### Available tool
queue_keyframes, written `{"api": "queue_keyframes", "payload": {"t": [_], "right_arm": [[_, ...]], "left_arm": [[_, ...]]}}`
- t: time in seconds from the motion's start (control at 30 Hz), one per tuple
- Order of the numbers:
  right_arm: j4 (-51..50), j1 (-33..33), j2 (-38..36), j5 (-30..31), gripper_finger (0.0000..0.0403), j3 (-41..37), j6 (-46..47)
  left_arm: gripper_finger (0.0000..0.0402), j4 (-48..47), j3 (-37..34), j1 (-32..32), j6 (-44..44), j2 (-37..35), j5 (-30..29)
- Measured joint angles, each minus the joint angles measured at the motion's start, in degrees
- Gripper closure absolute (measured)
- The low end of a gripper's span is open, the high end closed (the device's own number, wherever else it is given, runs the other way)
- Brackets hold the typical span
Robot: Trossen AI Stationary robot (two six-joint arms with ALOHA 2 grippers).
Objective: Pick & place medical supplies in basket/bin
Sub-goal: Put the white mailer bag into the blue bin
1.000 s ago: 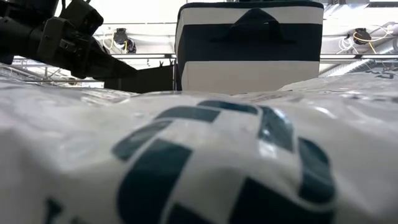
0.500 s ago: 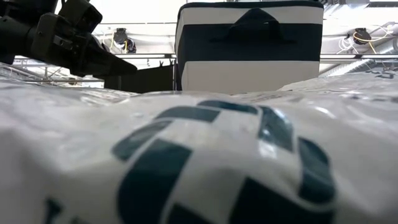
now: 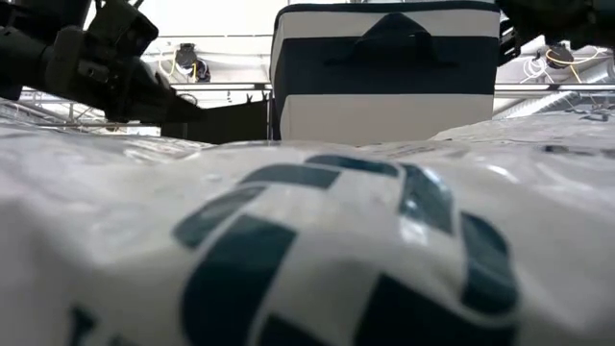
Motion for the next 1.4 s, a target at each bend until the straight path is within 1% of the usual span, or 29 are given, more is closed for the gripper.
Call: {"api": "queue_keyframes", "payload": {"t": [0.13, 0.23, 0.33, 0.43, 0.47, 0.53, 0.63, 0.73, 0.8, 0.87, 0.97, 1.03, 1.1, 1.23, 1.33, 1.4], "right_arm": [[7.0, 2.4, 0.0, -0.1, 0.0402, -6.1, -1.0], [11.9, 3.7, -0.3, 0.0, 0.0402, -8.8, -3.1], [13.0, 4.1, -0.3, 0.0, 0.0402, -9.7, -4.3], [13.0, 4.0, -0.9, -1.1, 0.0402, -9.7, -4.4], [12.9, 4.0, -1.1, -1.9, 0.0402, -9.7, -4.5], [13.0, 4.0, -1.3, -3.2, 0.0402, -9.7, -4.7], [12.8, 4.0, -1.5, -3.2, 0.0403, -9.7, -4.5], [12.8, 4.0, -1.6, -3.2, 0.0403, -9.7, -4.5], [12.8, 4.0, -1.5, -3.1, 0.0403, -9.7, -4.5], [12.8, 4.0, -1.6, -3.1, 0.0403, -9.7, -4.5], [12.8, 4.0, -1.6, -3.1, 0.0403, -9.7, -4.4], [12.8, 4.0, -1.6, -3.1, 0.0403, -9.7, -4.4], [12.8, 4.0, -1.6, -3.0, 0.0403, -9.7, -4.5], [12.8, 4.0, -1.6, -2.7, 0.0403, -9.7, -4.6], [12.9, 4.0, -1.6, -2.6, 0.0403, -9.7, -5.2], [12.9, 4.0, -1.6, -2.6, 0.0403, -9.7, -5.7]], "left_arm": [[0.0364, -1.9, 0.0, 0.0, -0.1, 0.0, 0.0], [0.0364, -2.8, 0.0, -0.2, 0.2, 0.0, 0.6], [0.0364, -3.1, 0.0, -1.1, 0.2, 0.0, 0.5], [0.0364, -3.9, 1.4, -3.5, 0.7, 0.0, -0.2], [0.0364, -5.8, 2.7, -5.1, 0.7, 0.0, -1.0], [0.0364, -14.6, 6.8, -9.0, -0.7, 0.0, -4.6], [0.0364, -30.2, 15.6, -15.9, -5.7, 1.1, -12.1], [0.0364, -41.9, 23.4, -22.4, -11.4, 4.1, -17.4], [0.0364, -46.3, 27.7, -25.9, -14.0, 6.7, -18.9], [0.0364, -48.2, 31.6, -28.5, -15.4, 9.9, -20.2], [0.0359, -50.6, 37.1, -31.3, -17.8, 15.4, -19.9], [0.0344, -51.4, 41.4, -32.1, -17.9, 19.3, -18.6], [0.0321, -54.3, 45.6, -32.7, -16.5, 23.2, -18.1], [0.0261, -64.0, 52.7, -33.1, -12.1, 30.5, -17.0], [0.0218, -70.2, 55.6, -33.1, -10.1, 34.6, -17.0], [0.0193, -71.1, 55.9, -32.9, -9.4, 36.7, -18.3]]}}
